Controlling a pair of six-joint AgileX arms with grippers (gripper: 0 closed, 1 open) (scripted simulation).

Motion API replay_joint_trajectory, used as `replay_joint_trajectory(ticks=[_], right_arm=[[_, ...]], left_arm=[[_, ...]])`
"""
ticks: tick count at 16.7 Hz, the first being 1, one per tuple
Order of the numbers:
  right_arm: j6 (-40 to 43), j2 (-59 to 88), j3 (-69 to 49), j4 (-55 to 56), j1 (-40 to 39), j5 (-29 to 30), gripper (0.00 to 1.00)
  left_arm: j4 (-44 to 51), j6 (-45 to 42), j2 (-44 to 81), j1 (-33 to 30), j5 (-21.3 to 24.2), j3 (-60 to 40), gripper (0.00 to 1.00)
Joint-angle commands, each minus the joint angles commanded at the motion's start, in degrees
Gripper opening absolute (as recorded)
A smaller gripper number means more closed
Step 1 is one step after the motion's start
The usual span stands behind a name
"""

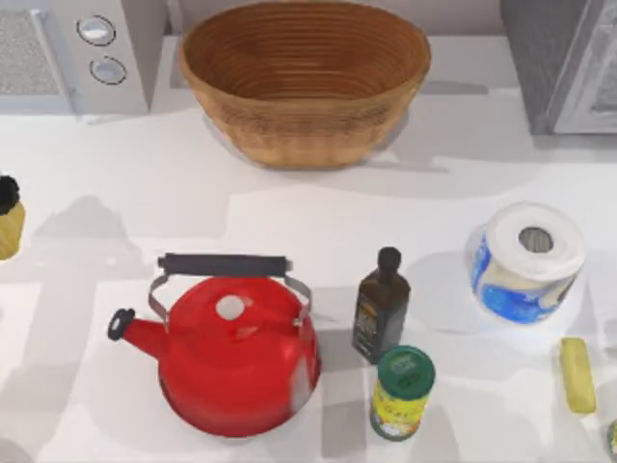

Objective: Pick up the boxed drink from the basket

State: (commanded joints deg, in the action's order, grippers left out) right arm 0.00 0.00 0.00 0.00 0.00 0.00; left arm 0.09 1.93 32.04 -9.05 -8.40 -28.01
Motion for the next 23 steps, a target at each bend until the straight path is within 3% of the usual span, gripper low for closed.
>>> replay_joint_trajectory(ticks=[8, 16, 19, 23], right_arm=[[0.00, 0.00, 0.00, 0.00, 0.00, 0.00, 1.00], [0.00, 0.00, 0.00, 0.00, 0.00, 0.00, 1.00], [0.00, 0.00, 0.00, 0.00, 0.00, 0.00, 1.00], [0.00, 0.00, 0.00, 0.00, 0.00, 0.00, 1.00]], left_arm=[[-0.07, -1.74, -28.94, 8.19, 7.60, 25.34, 0.00], [-0.08, -2.01, -31.79, 8.89, 8.30, 27.97, 0.00], [-1.15, -1.51, -29.67, 7.79, 6.31, 26.99, 0.00], [-5.75, 0.54, -18.38, 3.21, -2.50, 22.78, 0.00]])
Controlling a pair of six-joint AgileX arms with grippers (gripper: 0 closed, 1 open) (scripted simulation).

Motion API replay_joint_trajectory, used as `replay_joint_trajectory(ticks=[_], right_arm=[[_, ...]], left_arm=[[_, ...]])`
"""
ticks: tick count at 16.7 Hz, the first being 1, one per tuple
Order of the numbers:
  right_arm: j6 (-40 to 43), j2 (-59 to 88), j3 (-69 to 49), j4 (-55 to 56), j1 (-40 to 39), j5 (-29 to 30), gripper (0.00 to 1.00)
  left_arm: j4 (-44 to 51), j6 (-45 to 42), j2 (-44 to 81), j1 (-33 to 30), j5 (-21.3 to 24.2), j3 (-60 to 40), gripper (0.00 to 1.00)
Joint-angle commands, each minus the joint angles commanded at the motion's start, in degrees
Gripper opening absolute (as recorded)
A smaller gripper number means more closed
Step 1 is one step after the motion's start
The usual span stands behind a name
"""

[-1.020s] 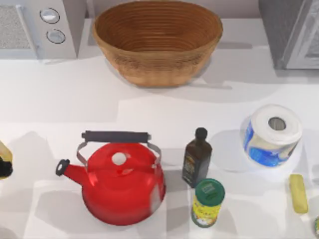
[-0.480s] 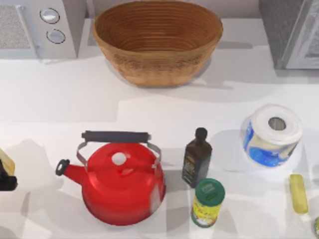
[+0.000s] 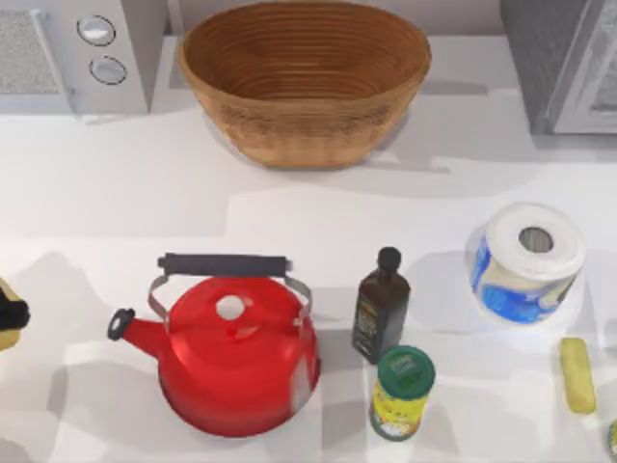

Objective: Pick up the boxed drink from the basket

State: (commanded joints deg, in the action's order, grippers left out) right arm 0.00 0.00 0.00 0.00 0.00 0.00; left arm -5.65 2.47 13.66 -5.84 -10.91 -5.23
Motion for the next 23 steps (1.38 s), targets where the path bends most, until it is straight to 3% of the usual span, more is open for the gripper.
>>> replay_joint_trajectory(ticks=[6, 10, 18, 23], right_arm=[[0.00, 0.00, 0.00, 0.00, 0.00, 0.00, 1.00], [0.00, 0.00, 0.00, 0.00, 0.00, 0.00, 1.00], [0.00, 0.00, 0.00, 0.00, 0.00, 0.00, 1.00], [0.00, 0.00, 0.00, 0.00, 0.00, 0.00, 1.00]], left_arm=[[-8.96, 3.76, 24.81, -8.53, -16.21, -8.26, 0.00], [-13.06, 5.41, 35.00, -12.41, -23.45, -12.04, 0.00], [-14.66, 5.57, 37.43, -12.80, -24.64, -12.40, 0.00], [-26.33, 4.94, 48.27, -10.19, -22.33, -11.16, 0.00]])
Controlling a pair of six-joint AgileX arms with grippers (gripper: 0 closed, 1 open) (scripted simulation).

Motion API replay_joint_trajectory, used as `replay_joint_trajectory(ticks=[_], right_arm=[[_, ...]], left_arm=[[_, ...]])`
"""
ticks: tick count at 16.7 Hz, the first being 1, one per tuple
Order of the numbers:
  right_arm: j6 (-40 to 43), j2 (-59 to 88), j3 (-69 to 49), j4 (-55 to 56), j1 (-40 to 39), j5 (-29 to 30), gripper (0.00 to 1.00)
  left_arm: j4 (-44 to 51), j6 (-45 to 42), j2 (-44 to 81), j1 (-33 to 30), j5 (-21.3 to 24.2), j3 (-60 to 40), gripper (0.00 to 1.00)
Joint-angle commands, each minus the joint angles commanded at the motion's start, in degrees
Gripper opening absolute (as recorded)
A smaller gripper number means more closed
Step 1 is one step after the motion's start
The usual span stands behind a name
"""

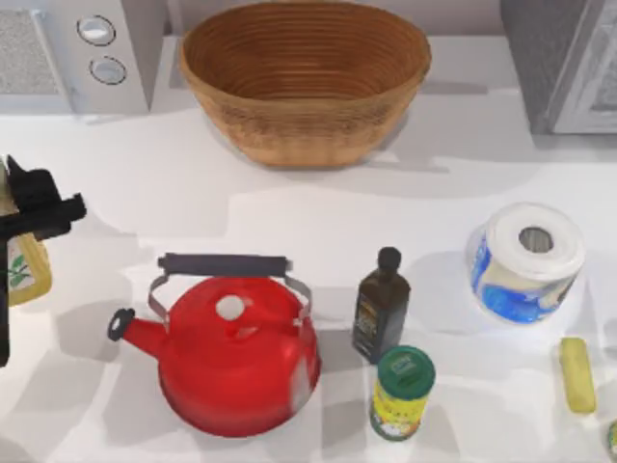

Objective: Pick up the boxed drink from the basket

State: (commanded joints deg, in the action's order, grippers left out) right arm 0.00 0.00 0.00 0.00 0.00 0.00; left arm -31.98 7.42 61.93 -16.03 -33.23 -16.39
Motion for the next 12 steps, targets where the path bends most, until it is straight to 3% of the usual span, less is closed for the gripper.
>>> replay_joint_trajectory(ticks=[6, 11, 12], right_arm=[[0.00, 0.00, 0.00, 0.00, 0.00, 0.00, 1.00], [0.00, 0.00, 0.00, 0.00, 0.00, 0.00, 1.00], [0.00, 0.00, 0.00, 0.00, 0.00, 0.00, 1.00]], left_arm=[[-15.65, -1.18, 12.18, 3.81, 4.28, 1.59, 0.00], [-16.66, -1.31, 13.07, 4.15, 4.68, 1.73, 0.00], [-16.66, -1.31, 13.07, 4.15, 4.68, 1.73, 0.08]])
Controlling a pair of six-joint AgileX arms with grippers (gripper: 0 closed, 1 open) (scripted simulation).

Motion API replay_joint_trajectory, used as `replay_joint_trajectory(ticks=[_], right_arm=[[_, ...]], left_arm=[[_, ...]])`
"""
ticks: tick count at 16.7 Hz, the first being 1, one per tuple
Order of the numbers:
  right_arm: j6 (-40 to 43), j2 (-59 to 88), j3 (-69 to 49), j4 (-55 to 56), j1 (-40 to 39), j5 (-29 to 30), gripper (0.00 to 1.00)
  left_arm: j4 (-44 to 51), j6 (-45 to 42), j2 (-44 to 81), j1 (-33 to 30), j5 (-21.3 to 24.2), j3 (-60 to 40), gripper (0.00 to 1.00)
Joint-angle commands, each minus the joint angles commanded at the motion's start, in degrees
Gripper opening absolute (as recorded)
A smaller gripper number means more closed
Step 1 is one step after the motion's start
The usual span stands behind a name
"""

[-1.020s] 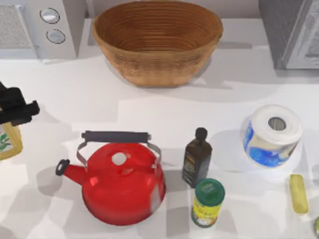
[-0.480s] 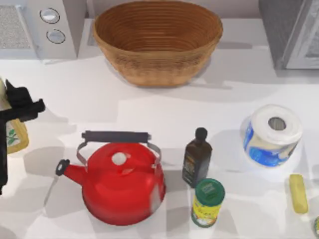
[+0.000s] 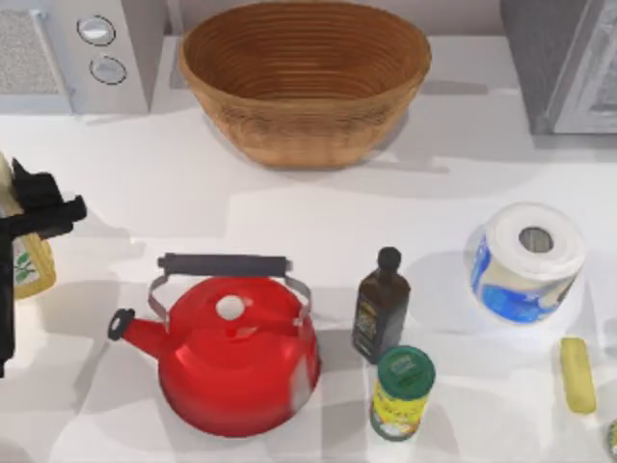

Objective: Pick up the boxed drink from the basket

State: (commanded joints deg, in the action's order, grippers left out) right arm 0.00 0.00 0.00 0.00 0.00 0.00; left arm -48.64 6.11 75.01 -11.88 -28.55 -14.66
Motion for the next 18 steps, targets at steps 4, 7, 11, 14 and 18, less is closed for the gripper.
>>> replay_joint_trajectory(ticks=[4, 7, 11, 14, 18], right_arm=[[0.00, 0.00, 0.00, 0.00, 0.00, 0.00, 1.00], [0.00, 0.00, 0.00, 0.00, 0.00, 0.00, 1.00], [0.00, 0.00, 0.00, 0.00, 0.00, 0.00, 1.00], [0.00, 0.00, 0.00, 0.00, 0.00, 0.00, 1.00], [0.00, 0.00, 0.00, 0.00, 0.00, 0.00, 1.00]], left_arm=[[0.00, 0.00, 0.00, 0.00, 0.00, 0.00, 0.38], [0.00, 0.00, 0.00, 0.00, 0.00, 0.00, 0.60], [0.00, 0.00, 0.00, 0.00, 0.00, 0.00, 0.90], [0.00, 0.00, 0.00, 0.00, 0.00, 0.00, 1.00], [0.00, 0.00, 0.00, 0.00, 0.00, 0.00, 1.00]])
